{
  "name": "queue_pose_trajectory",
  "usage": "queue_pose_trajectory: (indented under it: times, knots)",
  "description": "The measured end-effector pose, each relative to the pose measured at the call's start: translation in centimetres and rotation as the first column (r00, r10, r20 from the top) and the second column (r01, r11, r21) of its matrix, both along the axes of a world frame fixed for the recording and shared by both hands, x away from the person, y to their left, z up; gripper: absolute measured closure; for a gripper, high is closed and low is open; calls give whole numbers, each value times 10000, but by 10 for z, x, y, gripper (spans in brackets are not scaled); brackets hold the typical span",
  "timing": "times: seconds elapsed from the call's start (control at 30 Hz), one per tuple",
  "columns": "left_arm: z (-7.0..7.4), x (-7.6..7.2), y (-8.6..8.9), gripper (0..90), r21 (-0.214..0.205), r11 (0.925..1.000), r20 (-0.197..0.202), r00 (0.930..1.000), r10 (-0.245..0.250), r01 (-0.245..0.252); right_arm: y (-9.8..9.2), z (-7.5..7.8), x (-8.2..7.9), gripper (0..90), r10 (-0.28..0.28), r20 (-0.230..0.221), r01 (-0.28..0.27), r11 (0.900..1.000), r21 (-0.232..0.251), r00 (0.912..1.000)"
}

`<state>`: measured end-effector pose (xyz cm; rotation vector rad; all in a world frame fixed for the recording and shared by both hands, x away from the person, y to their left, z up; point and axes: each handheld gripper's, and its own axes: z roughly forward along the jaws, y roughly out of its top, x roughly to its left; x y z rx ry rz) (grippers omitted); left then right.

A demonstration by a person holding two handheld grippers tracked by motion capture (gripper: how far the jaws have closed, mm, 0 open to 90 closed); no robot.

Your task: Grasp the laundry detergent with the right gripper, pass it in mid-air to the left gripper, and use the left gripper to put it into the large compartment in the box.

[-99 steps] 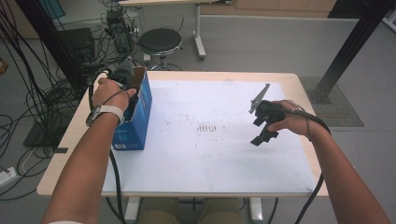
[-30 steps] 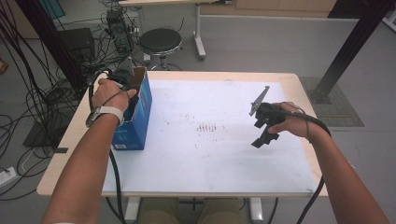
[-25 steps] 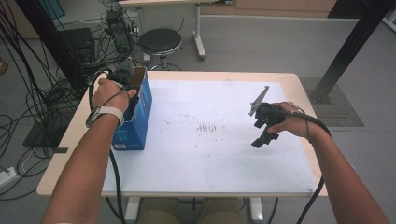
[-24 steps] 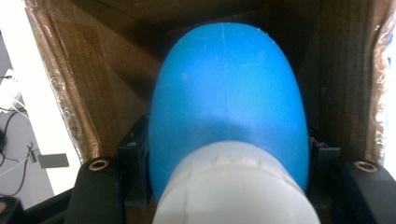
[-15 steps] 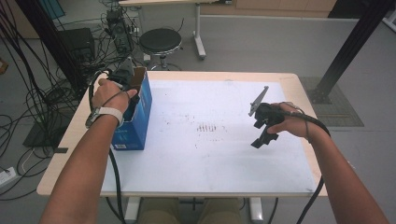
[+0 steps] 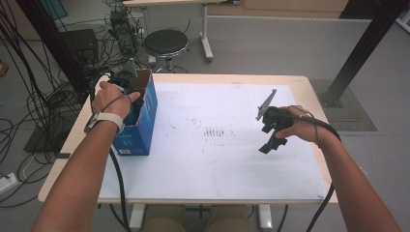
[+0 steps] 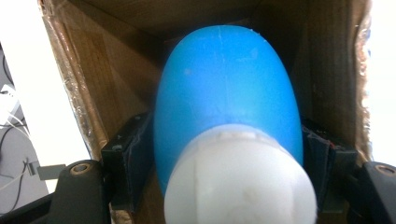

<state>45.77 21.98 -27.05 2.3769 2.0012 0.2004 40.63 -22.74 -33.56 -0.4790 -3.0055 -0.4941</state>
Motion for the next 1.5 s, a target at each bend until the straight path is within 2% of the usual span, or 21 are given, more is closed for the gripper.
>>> queue_pose_trajectory:
  times: [0.2, 0.3, 0.33, 0.53, 0.63, 0.93, 1.07, 1.2, 1.27, 1.33, 1.37, 1.4, 1.43, 1.47, 1.5]
  knots:
    - [7, -3, 0, 249, 110, 9998, 119, 9998, -188, 187, -1, 0, -2, 108, -20, -4, 20, 10000, -24, 10000]
    - [11, -5, 1, 246, 44, 9996, 344, 9990, -276, 275, -2, 1, -2, 108, -49, 18, 50, 10000, -43, 10000]
    - [13, -6, 2, 241, -60, 9996, 480, 9985, -279, 283, -2, 1, -2, 108, -44, 26, 44, 10000, -32, 10000]
    - [21, -8, 1, 195, -237, 9988, 542, 9977, -405, 419, -2, 3, -4, 108, -59, 51, 59, 10000, -51, 10000]
    - [27, -10, 0, 160, -468, 9975, 601, 9969, -510, 538, -2, 3, -5, 108, -71, 43, 72, 9999, -73, 10000]
    - [58, -13, -8, 116, -621, 9926, 1011, 9900, -979, 1045, -5, 10, -9, 109, -82, 158, 84, 9999, -93, 9998]
    - [74, -16, -13, 104, -634, 9882, 1299, 9829, -1305, 1396, -9, 14, -10, 108, -197, 237, 199, 9998, -87, 9995]
    - [92, -19, -19, 86, -510, 9795, 1520, 9708, -1854, 1950, -10, 18, -11, 108, -253, 299, 256, 9996, -95, 9992]
    - [102, -21, -23, 84, -467, 9717, 1635, 9614, -2212, 2315, -11, 20, -11, 109, -260, 308, 264, 9996, -110, 9992]
    - [112, -24, -29, 81, -355, 9583, 1741, 9460, -2735, 2836, -12, 22, -12, 109, -273, 336, 277, 9996, -109, 9991]
    - [116, -25, -31, 80, -320, 9483, 1738, 9361, -3057, 3157, -12, 22, -12, 108, -295, 366, 299, 9995, -122, 9989]
    - [118, -26, -33, 80, -331, 9443, 1783, 9316, -3167, 3273, -13, 23, -12, 108, -306, 349, 311, 9994, -140, 9989]
    - [122, -27, -36, 80, -321, 9334, 1884, 9193, -3455, 3574, -13, 23, -12, 108, -313, 354, 318, 9994, -144, 9989]
    - [126, -29, -40, 80, -263, 9189, 1935, 9038, -3816, 3936, -13, 24, -12, 108, -322, 353, 328, 9993, -168, 9989]
    - [127, -29, -43, 80, -255, 9092, 1959, 8939, -4032, 4157, -13, 24, -13, 108, -332, 355, 338, 9993, -170, 9988]
